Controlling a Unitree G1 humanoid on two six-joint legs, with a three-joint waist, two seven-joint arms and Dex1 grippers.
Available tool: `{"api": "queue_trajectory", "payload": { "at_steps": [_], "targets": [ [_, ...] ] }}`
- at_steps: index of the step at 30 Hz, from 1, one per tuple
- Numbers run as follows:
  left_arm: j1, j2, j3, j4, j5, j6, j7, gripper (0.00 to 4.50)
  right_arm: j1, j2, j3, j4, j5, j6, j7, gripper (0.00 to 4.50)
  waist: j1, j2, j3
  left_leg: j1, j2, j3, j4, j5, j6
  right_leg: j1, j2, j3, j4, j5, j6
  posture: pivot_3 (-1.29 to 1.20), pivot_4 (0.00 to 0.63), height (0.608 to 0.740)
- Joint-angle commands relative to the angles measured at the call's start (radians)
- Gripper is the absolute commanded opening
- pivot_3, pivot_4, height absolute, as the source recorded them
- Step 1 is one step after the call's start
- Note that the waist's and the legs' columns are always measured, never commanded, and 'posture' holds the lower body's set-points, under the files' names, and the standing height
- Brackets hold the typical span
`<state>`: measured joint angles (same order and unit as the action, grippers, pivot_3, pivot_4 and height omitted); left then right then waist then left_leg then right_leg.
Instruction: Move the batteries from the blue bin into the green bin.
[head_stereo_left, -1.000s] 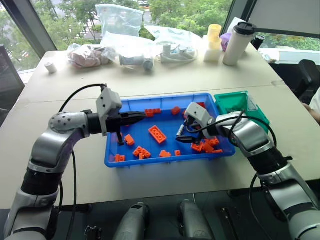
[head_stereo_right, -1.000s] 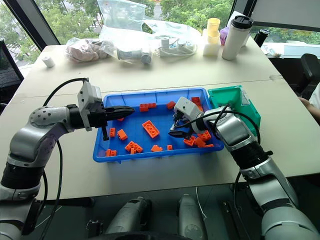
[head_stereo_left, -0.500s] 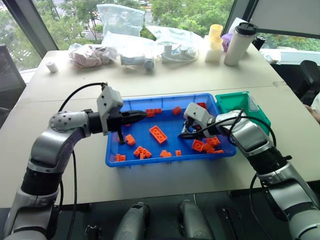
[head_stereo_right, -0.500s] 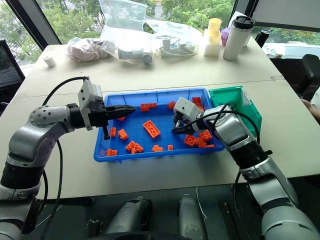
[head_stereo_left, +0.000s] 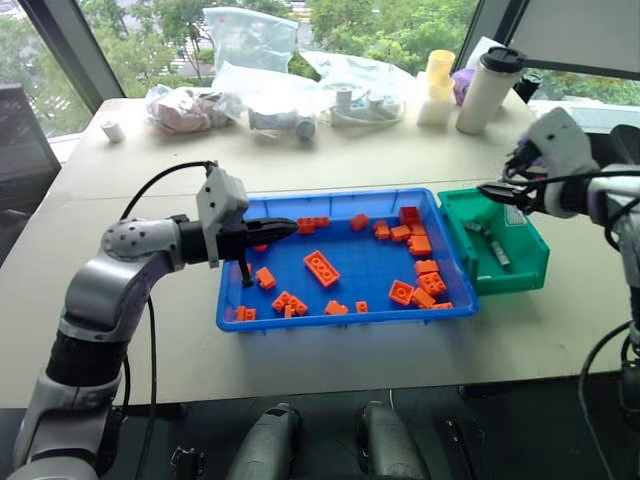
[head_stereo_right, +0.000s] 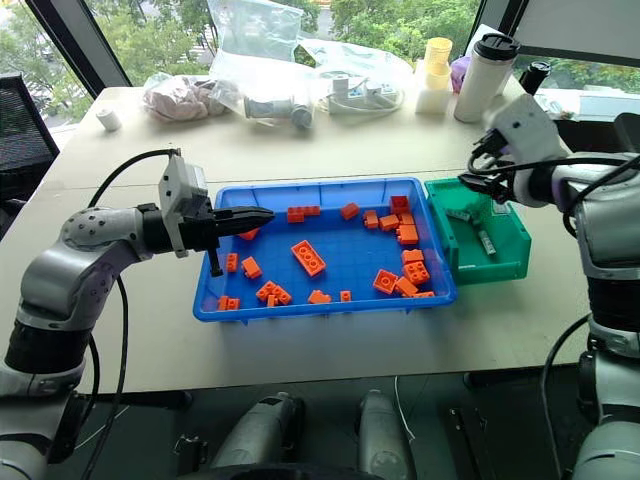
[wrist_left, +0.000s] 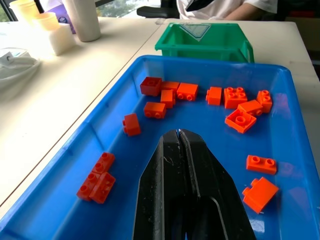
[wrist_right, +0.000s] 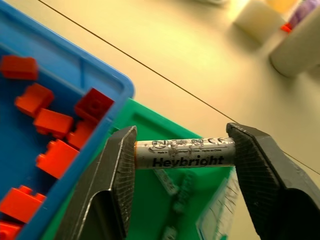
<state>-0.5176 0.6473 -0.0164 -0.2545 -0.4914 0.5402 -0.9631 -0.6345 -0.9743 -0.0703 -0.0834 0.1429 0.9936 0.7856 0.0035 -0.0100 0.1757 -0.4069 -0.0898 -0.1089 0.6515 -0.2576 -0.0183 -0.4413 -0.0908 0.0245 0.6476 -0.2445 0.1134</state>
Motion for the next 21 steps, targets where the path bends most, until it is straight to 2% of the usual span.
{"api": "queue_trajectory", "payload": {
  "at_steps": [1, 3, 4, 7, 14, 21],
  "targets": [
    [-0.029, -0.001, 0.005, 0.004, -0.012, -0.018, -0.022, 0.0, 0.045, -0.014, -0.042, -0.047, 0.034, -0.011, 0.012, 2.21, -0.007, 0.0, 0.0, 0.0, 0.0, 0.0, 0.0, 0.0, 0.0, 0.0, 0.0, 0.0, 0.001, 0.0, 0.0, 0.0, 0.15, 0.74],
    [-0.034, -0.003, 0.004, 0.012, -0.012, -0.02, -0.031, 0.0, 0.067, -0.008, -0.051, -0.052, 0.049, -0.007, 0.009, 2.21, -0.015, 0.0, 0.0, 0.0, 0.0, 0.0, -0.001, 0.0, 0.0, 0.0, 0.0, 0.0, 0.001, 0.0, 0.0, 0.0, 0.15, 0.74],
    [-0.035, -0.004, 0.005, 0.014, -0.016, -0.019, -0.035, 0.0, 0.077, -0.004, -0.057, -0.05, 0.057, -0.005, 0.004, 3.26, -0.017, 0.0, 0.0, 0.0, 0.0, 0.0, -0.001, 0.0, 0.0, 0.0, 0.0, 0.0, 0.001, 0.0, 0.0, 0.0, 0.15, 0.74],
    [-0.034, -0.005, 0.008, 0.015, -0.019, -0.018, -0.045, 0.0, 0.096, -0.006, -0.065, -0.057, 0.068, -0.009, -0.004, 4.47, -0.015, 0.0, 0.0, 0.0, 0.0, 0.0, -0.001, 0.0, 0.0, 0.0, 0.0, 0.0, 0.001, 0.0, 0.0, 0.0, 0.15, 0.74],
    [-0.029, 0.008, 0.017, 0.026, -0.017, -0.021, -0.065, 0.0, 0.095, -0.069, -0.083, -0.141, 0.122, -0.031, 0.065, 4.47, -0.013, 0.0, 0.0, 0.0, 0.0, 0.0, 0.0, 0.0, 0.0, 0.0, 0.0, 0.0, 0.0, 0.0, 0.0, 0.0, 0.15, 0.74],
    [-0.005, 0.043, 0.032, 0.024, -0.02, -0.024, -0.099, 0.0, 0.135, -0.133, -0.121, -0.34, 0.274, -0.031, 0.206, 4.47, -0.014, 0.0, 0.0, 0.0, 0.0, -0.001, 0.0, 0.0, 0.001, 0.0, 0.001, 0.0, 0.0, 0.0, 0.0, 0.0, 0.15, 0.74]
  ]
}}
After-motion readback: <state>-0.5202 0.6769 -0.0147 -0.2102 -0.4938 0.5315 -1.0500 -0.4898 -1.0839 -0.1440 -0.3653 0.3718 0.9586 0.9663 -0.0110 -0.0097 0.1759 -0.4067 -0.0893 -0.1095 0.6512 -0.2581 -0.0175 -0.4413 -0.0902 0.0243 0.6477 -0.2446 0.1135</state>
